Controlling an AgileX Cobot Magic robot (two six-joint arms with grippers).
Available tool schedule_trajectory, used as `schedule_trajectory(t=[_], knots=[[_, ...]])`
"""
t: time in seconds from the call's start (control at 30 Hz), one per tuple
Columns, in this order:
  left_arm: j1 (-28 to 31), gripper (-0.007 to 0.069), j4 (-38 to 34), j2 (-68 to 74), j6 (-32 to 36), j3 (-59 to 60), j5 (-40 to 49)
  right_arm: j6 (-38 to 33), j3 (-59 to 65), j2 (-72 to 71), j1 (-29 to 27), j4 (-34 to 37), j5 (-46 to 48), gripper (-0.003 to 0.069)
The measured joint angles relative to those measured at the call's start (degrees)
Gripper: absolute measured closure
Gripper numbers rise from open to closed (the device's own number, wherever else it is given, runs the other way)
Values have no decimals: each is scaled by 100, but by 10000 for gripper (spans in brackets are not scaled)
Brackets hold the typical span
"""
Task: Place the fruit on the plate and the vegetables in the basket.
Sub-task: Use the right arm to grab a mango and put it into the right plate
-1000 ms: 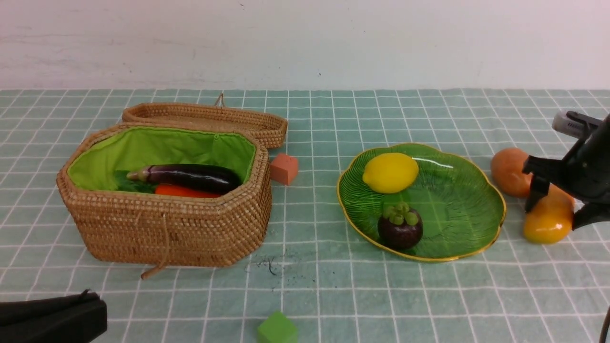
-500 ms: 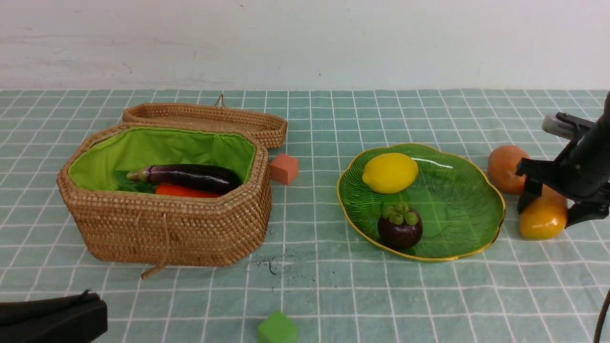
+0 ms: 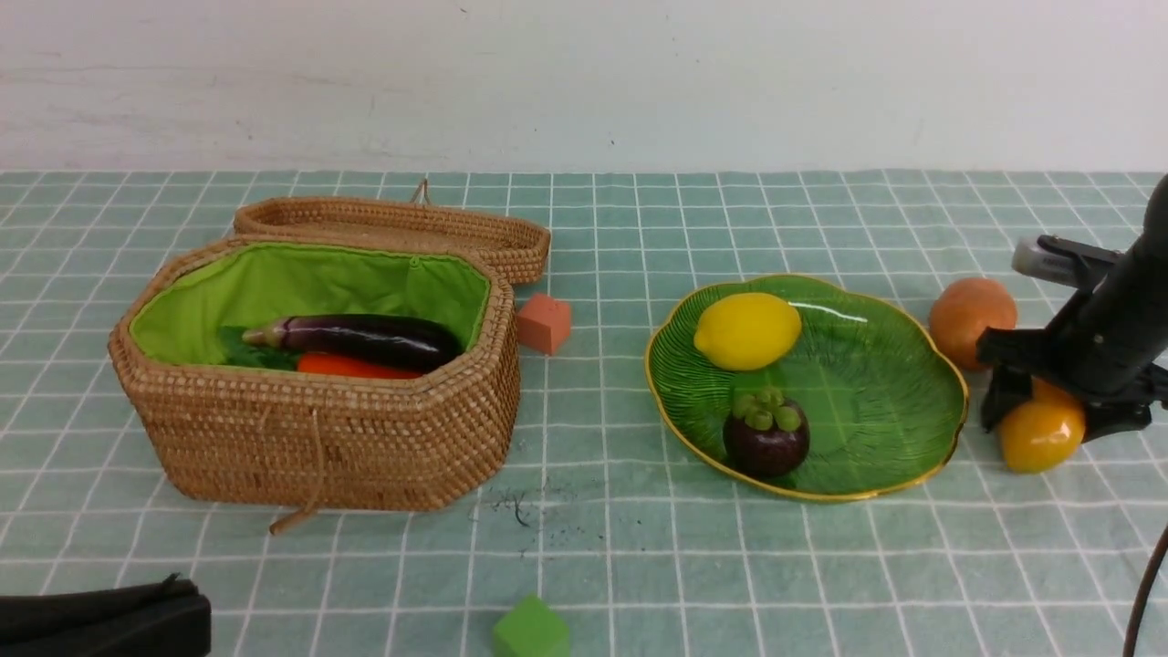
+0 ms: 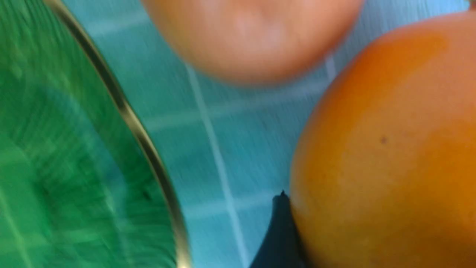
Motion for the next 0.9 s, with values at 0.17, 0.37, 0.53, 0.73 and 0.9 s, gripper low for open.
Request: schedule_trajectory(t=[0.17,0.37,0.53,0.73,0.9], knots=[[0,633,0,0,0,0,-67,223,111,-530,0,-412,763,110],[0,633,-57,0,0,0,-341,220,105,-1631,175,-129,1043,110],[0,631,-112,0,0,0,-652,-376,105,-1771,925,712,476,110],[0,631,-125,0,0,0,-667,-434,105,-1208,1434,759,0,110],[0,631,-125,0,0,0,-667,-434,105,-811,1519,728,-181,110]])
